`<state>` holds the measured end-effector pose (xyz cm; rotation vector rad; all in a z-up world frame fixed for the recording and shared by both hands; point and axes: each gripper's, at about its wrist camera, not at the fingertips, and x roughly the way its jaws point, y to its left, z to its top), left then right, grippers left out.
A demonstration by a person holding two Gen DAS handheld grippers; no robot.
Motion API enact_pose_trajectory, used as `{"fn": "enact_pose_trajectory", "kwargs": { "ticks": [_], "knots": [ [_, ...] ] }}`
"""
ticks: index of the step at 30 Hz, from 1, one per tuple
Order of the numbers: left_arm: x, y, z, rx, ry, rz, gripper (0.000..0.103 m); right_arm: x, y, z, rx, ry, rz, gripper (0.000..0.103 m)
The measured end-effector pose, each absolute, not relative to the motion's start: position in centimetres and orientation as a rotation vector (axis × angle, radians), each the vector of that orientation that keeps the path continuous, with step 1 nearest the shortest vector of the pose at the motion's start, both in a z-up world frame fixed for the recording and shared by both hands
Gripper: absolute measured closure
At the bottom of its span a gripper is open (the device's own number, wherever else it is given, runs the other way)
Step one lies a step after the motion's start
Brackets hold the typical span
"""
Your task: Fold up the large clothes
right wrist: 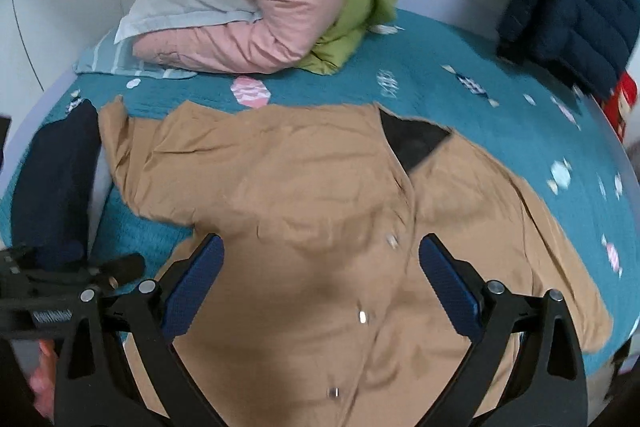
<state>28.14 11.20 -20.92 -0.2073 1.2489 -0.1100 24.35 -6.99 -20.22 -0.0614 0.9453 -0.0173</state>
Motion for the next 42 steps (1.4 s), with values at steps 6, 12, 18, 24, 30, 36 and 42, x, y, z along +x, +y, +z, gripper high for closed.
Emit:
{"fn": "enact_pose_trajectory", "kwargs": {
  "ticks": [6,12,18,24,30,36,42],
  "knots": [
    [32.7,13.0,-21.3,-0.199,1.215,-0.087,0.004,29.1,-6.9,-21.9,0.014,0.993,0.027,0.022],
    [35.8,14.9,-22.3,-0.241,1.201,-0.073,0.004,32.8,-5.7,-24.3,0.011,1.042,0.075,0.037],
    [38.1,16.6,-23.3,-0.295,1.206,-0.071,0.004,36.0,-4.9,-27.5,0.068,1.106,0.127,0.059],
    [39.8,18.6,-24.7,-0.308,1.235,-0.035,0.004,38.0,-3.9,-31.4,0.128,1.171,0.188,0.069],
    [41.4,19.3,-26.0,-0.228,1.204,0.008,0.004,38.6,-4.6,-34.3,0.188,1.191,0.189,0.073],
    [42.6,17.4,-27.4,-0.076,1.183,0.056,0.005,38.5,-4.7,-34.2,0.192,1.176,0.199,0.073],
    [44.3,16.8,-30.5,0.022,1.299,0.076,0.103,38.5,-5.3,-34.5,0.223,1.166,0.212,0.073]
  ]
}}
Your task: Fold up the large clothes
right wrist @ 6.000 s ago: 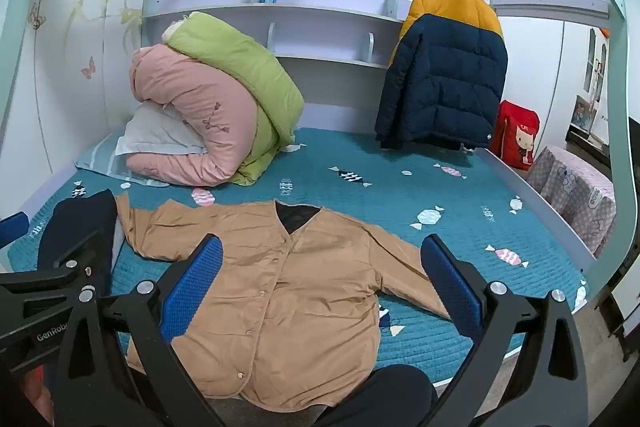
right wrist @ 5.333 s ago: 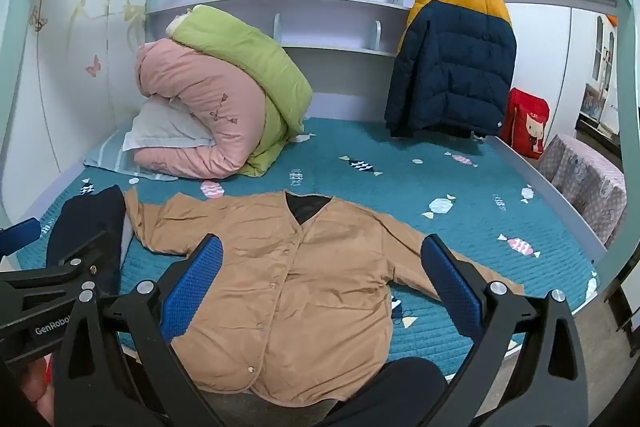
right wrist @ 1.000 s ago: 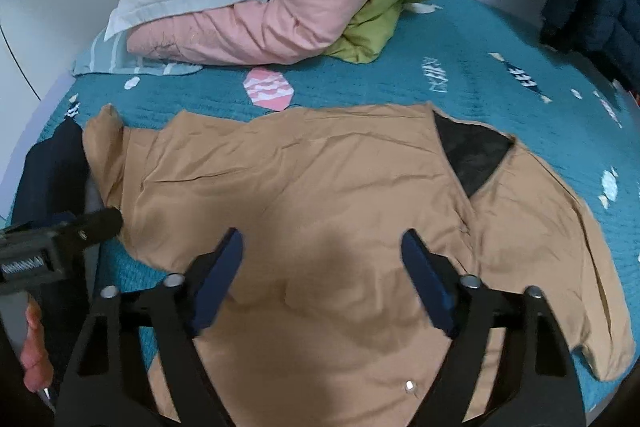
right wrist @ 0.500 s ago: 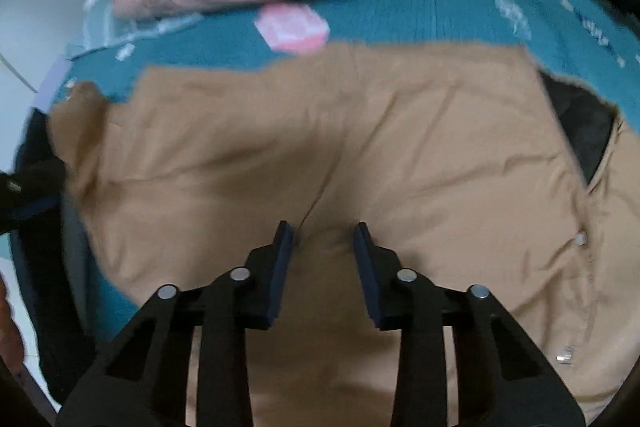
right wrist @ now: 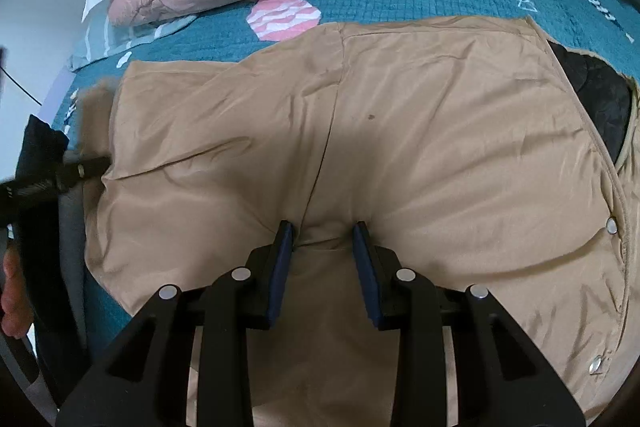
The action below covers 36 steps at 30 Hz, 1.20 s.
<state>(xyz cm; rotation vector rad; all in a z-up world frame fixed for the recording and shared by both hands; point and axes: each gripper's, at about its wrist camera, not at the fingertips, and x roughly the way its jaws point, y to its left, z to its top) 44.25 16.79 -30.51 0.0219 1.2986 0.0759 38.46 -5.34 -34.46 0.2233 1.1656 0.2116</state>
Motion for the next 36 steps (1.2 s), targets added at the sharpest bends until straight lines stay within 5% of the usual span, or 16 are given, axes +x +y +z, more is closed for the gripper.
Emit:
{"fn": "enact_pose_trajectory", "kwargs": {
  "ticks": [16,17,18,20,28,36],
  "knots": [
    [40.8,15.9,-20.9,0.160,1.027,0.119,0.100,38.7,-6.3,-34.6,0.327,1.193,0.187,0.076],
    [41.3,16.5,-22.1,0.146,1.073,0.109,0.086,38.6,-6.2,-34.6,0.322,1.192,0.188,0.076],
    [41.7,16.9,-23.7,0.121,1.136,0.110,0.059,38.6,-6.1,-34.6,0.311,1.189,0.191,0.076],
    [42.1,17.6,-26.2,0.050,1.231,0.112,0.036,38.5,-5.8,-34.5,0.287,1.182,0.196,0.076],
    [39.3,19.6,-27.7,-0.160,1.281,0.283,0.039,38.3,-6.1,-34.8,0.299,1.168,0.217,0.076],
    [42.0,18.4,-29.6,-0.064,1.188,0.407,0.039,38.1,-6.2,-34.9,0.308,1.153,0.233,0.076]
  ]
}}
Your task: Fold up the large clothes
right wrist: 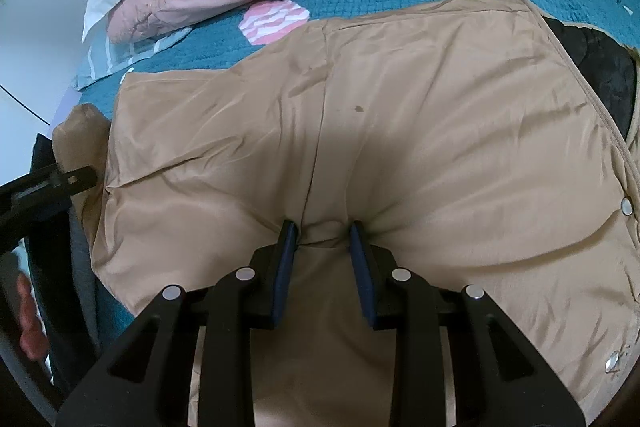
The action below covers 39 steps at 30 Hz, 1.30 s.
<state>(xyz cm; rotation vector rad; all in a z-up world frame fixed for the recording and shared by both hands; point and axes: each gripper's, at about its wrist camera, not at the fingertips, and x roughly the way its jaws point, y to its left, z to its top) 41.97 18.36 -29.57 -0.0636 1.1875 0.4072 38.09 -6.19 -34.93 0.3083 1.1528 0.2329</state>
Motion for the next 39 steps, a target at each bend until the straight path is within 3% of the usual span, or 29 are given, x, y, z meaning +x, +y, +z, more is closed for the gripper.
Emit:
{"fn": "enact_pose_trajectory", "kwargs": {
  "ticks": [2,4,5,8,14,32,39],
  "knots": [
    [42.5,17.8,-30.0,-0.044,1.204,0.394,0.041,38.1,-6.3,-35.0,0.318,1.150,0.236,0.077],
    [43.3,18.0,-31.0,-0.123,1.273,0.312,0.067,38.0,-6.4,-35.0,0.325,1.146,0.238,0.077],
    [43.9,18.9,-32.4,-0.193,1.341,0.334,0.092,38.0,-6.4,-34.9,0.325,1.145,0.238,0.077],
    [44.1,20.4,-32.6,-0.274,1.269,0.342,0.096,37.9,-6.4,-34.9,0.326,1.140,0.241,0.077],
    [42.3,20.2,-30.2,-0.173,1.180,0.330,0.097,37.9,-6.6,-35.0,0.344,1.134,0.249,0.077],
    [36.6,13.2,-16.9,0.120,0.822,0.257,0.098,35.8,-9.4,-33.9,0.592,1.223,0.314,0.087],
    [37.0,15.0,-18.2,-0.039,0.932,0.258,0.097,33.3,-11.4,-32.2,0.556,1.203,0.299,0.087]
  ]
}}
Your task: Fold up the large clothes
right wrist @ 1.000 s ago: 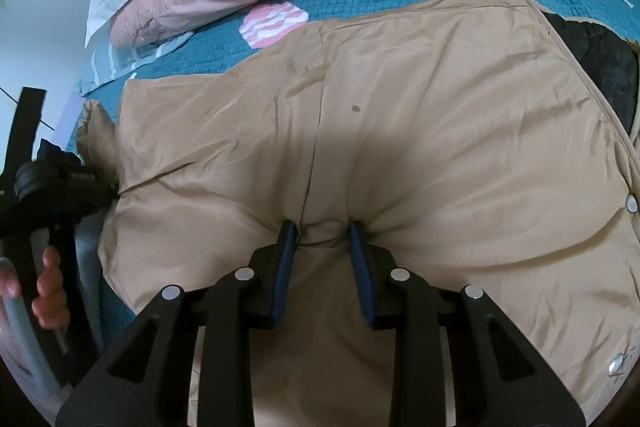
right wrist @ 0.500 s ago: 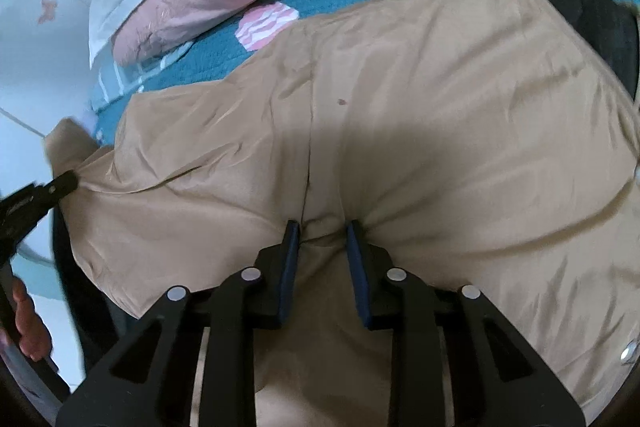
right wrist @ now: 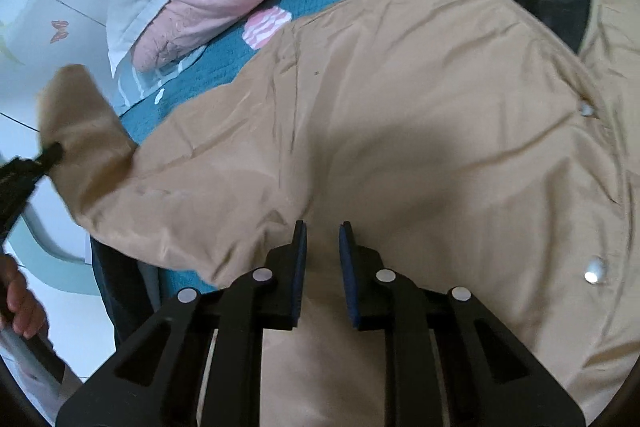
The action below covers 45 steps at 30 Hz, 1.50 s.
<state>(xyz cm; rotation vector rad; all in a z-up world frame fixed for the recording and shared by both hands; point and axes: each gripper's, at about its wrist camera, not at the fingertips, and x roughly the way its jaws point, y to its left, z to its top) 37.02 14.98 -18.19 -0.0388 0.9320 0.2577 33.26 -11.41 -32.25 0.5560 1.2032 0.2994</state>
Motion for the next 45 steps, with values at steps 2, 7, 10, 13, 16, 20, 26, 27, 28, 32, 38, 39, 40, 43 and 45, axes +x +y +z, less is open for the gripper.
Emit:
{"fn": "enact_pose_trajectory", "kwargs": {
  "ticks": [2,7,10,13,16,20,26,27,28,32,38,39,40,43,45],
  "knots": [
    [36.7,15.3,-18.5,-0.052,0.941,0.263,0.097,33.0,-12.0,-32.3,0.562,1.202,0.293,0.087],
    [35.7,11.8,-16.7,0.033,0.873,0.228,0.098,32.2,-13.8,-30.9,0.571,1.177,0.287,0.087],
    [35.3,7.7,-15.0,0.074,0.822,0.167,0.097,31.4,-15.8,-29.1,0.572,1.145,0.279,0.087],
    [34.7,2.7,-14.3,0.126,0.796,0.089,0.097,30.1,-18.5,-27.0,0.580,1.090,0.264,0.087],
    [33.8,-2.2,-14.7,0.166,0.795,0.000,0.097,28.5,-22.4,-25.0,0.606,1.008,0.193,0.087],
    [32.3,-8.3,-16.9,0.232,0.825,-0.125,0.097,26.1,-28.5,-23.8,0.637,0.934,0.010,0.087],
    [30.3,-16.4,-23.6,0.323,0.943,-0.299,0.097,24.4,-35.5,-25.1,0.750,0.906,-0.119,0.085],
    [30.1,-17.4,-25.2,0.325,0.985,-0.340,0.097,24.4,-36.1,-25.7,0.761,0.914,-0.131,0.085],
    [29.8,-17.8,-26.3,0.326,1.010,-0.361,0.097,24.4,-36.7,-26.3,0.767,0.926,-0.141,0.085],
    [28.5,-18.5,-29.7,0.364,1.077,-0.425,0.097,25.0,-37.0,-28.4,0.811,0.985,-0.116,0.084],
    [26.4,-16.5,-29.5,0.388,1.067,-0.497,0.085,26.6,-36.0,-30.5,0.889,1.056,-0.059,0.048],
    [26.0,-15.7,-29.0,0.370,1.068,-0.517,0.072,26.7,-35.8,-30.4,0.893,1.058,-0.048,0.047],
    [25.8,-15.2,-28.5,0.349,1.072,-0.532,0.064,26.9,-35.5,-30.3,0.905,1.053,-0.031,0.045],
    [25.1,-13.9,-26.6,0.294,1.049,-0.594,0.043,26.9,-34.5,-29.5,0.866,1.069,-0.006,0.045],
    [24.9,-13.0,-25.6,0.268,1.040,-0.611,0.035,27.0,-33.6,-29.6,0.867,1.093,0.031,0.045]
  ]
}}
